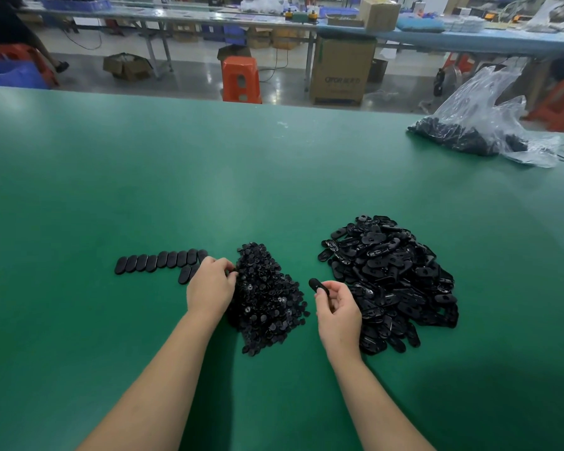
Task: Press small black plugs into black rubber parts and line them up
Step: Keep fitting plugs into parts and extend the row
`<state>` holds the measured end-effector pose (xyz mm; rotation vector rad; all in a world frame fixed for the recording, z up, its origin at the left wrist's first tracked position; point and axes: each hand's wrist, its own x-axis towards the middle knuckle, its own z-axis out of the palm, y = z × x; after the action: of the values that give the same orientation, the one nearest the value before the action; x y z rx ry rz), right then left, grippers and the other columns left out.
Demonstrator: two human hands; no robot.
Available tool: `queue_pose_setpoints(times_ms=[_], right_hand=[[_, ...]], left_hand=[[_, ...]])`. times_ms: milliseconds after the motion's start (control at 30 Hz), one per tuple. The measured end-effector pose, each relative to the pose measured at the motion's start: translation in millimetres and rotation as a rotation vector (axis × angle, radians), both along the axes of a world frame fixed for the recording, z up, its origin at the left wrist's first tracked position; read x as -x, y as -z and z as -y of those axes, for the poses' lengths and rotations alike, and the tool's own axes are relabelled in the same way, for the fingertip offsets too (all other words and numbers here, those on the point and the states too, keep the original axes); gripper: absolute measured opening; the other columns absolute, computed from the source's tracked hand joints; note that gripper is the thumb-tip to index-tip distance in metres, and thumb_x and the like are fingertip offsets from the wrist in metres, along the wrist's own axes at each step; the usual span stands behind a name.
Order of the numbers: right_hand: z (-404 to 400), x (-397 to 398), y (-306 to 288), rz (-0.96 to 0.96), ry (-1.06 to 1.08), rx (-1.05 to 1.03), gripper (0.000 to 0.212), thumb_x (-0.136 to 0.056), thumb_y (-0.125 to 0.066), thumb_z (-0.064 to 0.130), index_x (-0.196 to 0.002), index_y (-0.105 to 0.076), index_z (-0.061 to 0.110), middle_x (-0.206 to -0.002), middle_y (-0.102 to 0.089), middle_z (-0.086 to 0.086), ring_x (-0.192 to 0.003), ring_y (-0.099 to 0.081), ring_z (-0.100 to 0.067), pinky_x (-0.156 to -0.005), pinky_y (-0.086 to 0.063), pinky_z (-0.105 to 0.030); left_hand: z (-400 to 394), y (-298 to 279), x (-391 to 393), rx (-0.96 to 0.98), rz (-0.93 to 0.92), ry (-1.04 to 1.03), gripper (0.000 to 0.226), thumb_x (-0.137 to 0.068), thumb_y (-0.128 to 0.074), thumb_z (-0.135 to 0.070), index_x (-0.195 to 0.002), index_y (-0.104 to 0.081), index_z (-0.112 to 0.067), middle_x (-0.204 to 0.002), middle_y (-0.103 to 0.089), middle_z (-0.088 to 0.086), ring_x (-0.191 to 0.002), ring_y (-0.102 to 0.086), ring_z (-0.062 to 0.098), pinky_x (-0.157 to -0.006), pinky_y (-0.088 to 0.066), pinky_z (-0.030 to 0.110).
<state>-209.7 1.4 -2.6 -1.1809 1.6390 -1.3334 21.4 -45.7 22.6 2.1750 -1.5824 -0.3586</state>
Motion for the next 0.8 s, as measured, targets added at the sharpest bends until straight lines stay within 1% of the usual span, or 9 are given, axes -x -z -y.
queue_pose_setpoints(times_ms=[133,267,300,367,400,433,533,667,800], right_hand=[[-1,0,0,-0.017,-0.007,-0.004,0.015,-0.099,-0.063,0.018,-0.095,-0.061,0.033,-0.088,-0.071,0.008,-0.077,-0.067,-0.004,-0.072,-0.060,-0.033],[1,0,1,-0.008,-0.008,-0.027,0.014,-0.100,-0.060,0.017,-0.099,-0.062,0.032,-0.091,-0.073,0.010,-0.082,-0.070,-0.005,-0.078,-0.061,-0.039],[1,0,1,0.005,-0.009,-0.036,0.015,-0.100,-0.059,0.017,-0.103,-0.063,0.031,-0.093,-0.073,0.011,-0.085,-0.070,-0.003,-0.080,-0.061,-0.040],[0,0,1,0.025,-0.011,-0.054,0.020,-0.102,-0.057,0.016,-0.114,-0.064,0.031,-0.095,-0.072,0.015,-0.090,-0.071,0.001,-0.083,-0.061,-0.041],[0,0,0,0.027,-0.012,-0.057,0.023,-0.102,-0.056,0.015,-0.118,-0.064,0.030,-0.095,-0.072,0.017,-0.090,-0.070,0.003,-0.084,-0.061,-0.041],[0,0,0,0.026,-0.013,-0.056,0.024,-0.103,-0.055,0.015,-0.120,-0.065,0.029,-0.095,-0.071,0.018,-0.090,-0.070,0.004,-0.084,-0.061,-0.041],[-1,0,-1,0.017,-0.020,-0.053,0.023,-0.103,-0.055,0.016,-0.116,-0.065,0.031,-0.098,-0.073,0.016,-0.092,-0.070,0.003,-0.084,-0.061,-0.041],[-2,-1,-2,-0.022,-0.025,-0.037,0.020,-0.102,-0.057,0.016,-0.109,-0.065,0.034,-0.098,-0.073,0.013,-0.091,-0.069,0.001,-0.085,-0.060,-0.037],[-1,-1,-2,-0.041,-0.028,-0.032,0.020,-0.101,-0.057,0.017,-0.106,-0.064,0.036,-0.094,-0.073,0.013,-0.087,-0.068,0.002,-0.082,-0.060,-0.036]], left_hand=[[-4,-3,-1,0.007,-0.030,0.054,0.006,-0.094,-0.065,-0.031,-0.097,-0.069,-0.027,-0.100,-0.055,-0.006,-0.076,-0.055,0.012,-0.062,-0.042,0.029],[-10,-6,0,0.062,-0.106,0.135,0.003,-0.092,-0.067,-0.025,-0.089,-0.067,-0.024,-0.094,-0.061,-0.005,-0.080,-0.058,0.012,-0.073,-0.051,0.034],[-12,-7,1,0.088,-0.138,0.143,0.004,-0.092,-0.067,-0.023,-0.088,-0.066,-0.024,-0.091,-0.062,-0.007,-0.078,-0.059,0.010,-0.071,-0.050,0.032],[-14,-11,4,0.123,-0.224,0.149,0.008,-0.091,-0.068,-0.022,-0.084,-0.065,-0.025,-0.081,-0.064,-0.013,-0.063,-0.055,0.003,-0.059,-0.045,0.020],[-15,-13,6,0.123,-0.261,0.156,0.010,-0.090,-0.069,-0.021,-0.082,-0.065,-0.026,-0.076,-0.064,-0.013,-0.057,-0.052,0.002,-0.054,-0.041,0.015],[-15,-14,9,0.113,-0.283,0.168,0.011,-0.089,-0.070,-0.021,-0.080,-0.065,-0.027,-0.071,-0.063,-0.012,-0.055,-0.051,0.002,-0.051,-0.039,0.013],[-15,-19,16,0.082,-0.295,0.211,0.016,-0.086,-0.073,-0.019,-0.076,-0.064,-0.028,-0.062,-0.057,-0.012,-0.052,-0.048,0.000,-0.050,-0.038,0.012],[-15,-20,19,0.040,-0.266,0.219,0.020,-0.085,-0.074,-0.015,-0.073,-0.062,-0.027,-0.059,-0.055,-0.012,-0.050,-0.049,-0.004,-0.048,-0.038,0.010],[-18,-17,17,0.024,-0.246,0.210,0.020,-0.085,-0.071,-0.013,-0.074,-0.060,-0.025,-0.058,-0.054,-0.008,-0.045,-0.046,0.000,-0.044,-0.037,0.014]])
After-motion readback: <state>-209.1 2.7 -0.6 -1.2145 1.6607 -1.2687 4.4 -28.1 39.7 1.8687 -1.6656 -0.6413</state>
